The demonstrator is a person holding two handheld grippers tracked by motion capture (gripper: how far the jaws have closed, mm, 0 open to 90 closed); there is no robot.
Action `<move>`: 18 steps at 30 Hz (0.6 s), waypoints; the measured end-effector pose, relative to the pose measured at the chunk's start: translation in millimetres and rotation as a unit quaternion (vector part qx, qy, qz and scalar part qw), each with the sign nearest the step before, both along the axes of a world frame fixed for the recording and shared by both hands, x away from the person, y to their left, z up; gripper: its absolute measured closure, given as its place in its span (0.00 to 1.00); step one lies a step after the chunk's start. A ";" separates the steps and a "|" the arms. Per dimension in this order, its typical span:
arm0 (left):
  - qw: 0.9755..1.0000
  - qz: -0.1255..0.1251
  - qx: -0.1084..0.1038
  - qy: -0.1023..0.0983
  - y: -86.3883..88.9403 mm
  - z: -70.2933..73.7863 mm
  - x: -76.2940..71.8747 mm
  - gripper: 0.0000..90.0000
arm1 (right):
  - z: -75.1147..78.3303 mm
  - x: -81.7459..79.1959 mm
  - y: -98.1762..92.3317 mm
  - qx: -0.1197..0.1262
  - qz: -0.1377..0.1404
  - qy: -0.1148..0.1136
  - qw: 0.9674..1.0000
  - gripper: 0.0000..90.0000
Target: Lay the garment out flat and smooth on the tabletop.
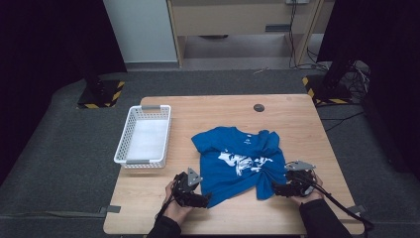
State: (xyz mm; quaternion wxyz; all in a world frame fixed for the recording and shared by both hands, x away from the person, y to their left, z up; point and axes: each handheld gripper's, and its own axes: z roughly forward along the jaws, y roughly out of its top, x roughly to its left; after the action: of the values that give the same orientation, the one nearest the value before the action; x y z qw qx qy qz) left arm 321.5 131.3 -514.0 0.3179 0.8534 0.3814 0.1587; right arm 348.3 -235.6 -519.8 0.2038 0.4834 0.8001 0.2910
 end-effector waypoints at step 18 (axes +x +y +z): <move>0.999 -0.013 0.035 0.002 -3.5 -5.7 -0.4 0.12 | -4.9 2.5 -6.9 -0.016 -0.002 0.029 0.999 0.04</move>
State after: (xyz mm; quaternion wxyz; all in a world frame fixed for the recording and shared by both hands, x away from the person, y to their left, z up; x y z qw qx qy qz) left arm 321.1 127.8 -519.7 0.2892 0.8693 0.3649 0.1656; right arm 350.8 -242.5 -524.8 0.1888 0.4897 0.8094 0.2635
